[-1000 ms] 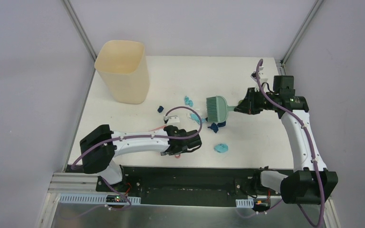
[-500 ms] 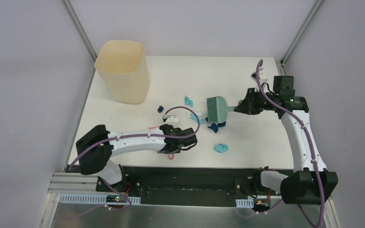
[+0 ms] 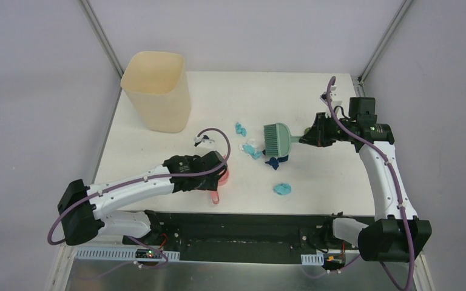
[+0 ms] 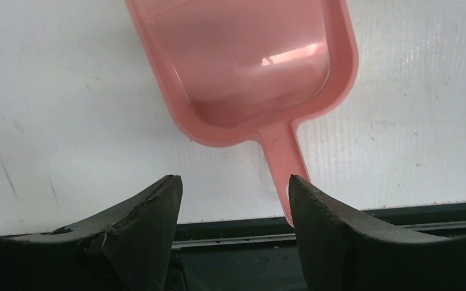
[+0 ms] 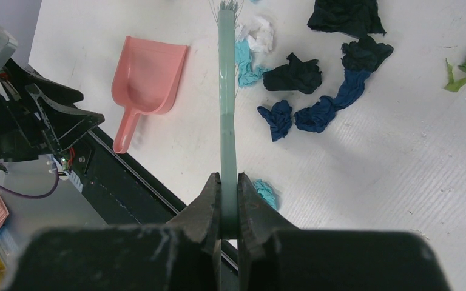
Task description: Sweep away the paper scraps from the table
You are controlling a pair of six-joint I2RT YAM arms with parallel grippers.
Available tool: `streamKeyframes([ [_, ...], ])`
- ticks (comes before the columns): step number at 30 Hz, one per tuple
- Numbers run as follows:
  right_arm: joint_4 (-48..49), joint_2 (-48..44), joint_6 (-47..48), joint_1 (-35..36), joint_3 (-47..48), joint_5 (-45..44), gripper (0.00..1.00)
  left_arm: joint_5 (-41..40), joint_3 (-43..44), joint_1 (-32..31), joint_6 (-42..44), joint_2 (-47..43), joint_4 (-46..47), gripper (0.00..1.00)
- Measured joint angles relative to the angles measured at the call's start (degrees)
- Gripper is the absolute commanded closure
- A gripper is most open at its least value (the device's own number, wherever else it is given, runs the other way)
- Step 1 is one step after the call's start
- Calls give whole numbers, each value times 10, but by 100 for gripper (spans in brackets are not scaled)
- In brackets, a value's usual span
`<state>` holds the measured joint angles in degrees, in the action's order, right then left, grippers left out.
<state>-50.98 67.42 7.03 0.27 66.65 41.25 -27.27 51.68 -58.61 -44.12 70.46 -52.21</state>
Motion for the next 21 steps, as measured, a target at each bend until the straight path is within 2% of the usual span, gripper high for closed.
streamKeyframes([
  [5, 0, 0, 0, 0, 0, 1, 100, 34, -32, -26, -30, -21, 38, 36],
  [10, 0, 0, 2, 0, 0, 10, 100, 41, -33, -45, -52, 64, 64, 39],
  [13, 0, 0, 4, 0, 0, 16, 100, 50, -33, -50, -67, 105, 70, 44],
  [18, 0, -1, 9, 0, -5, 17, 100, 57, -33, -52, -90, 116, 70, 52],
  [21, -1, -1, 9, 0, -11, 17, 100, 67, -33, -52, -94, 116, 69, 63],
])
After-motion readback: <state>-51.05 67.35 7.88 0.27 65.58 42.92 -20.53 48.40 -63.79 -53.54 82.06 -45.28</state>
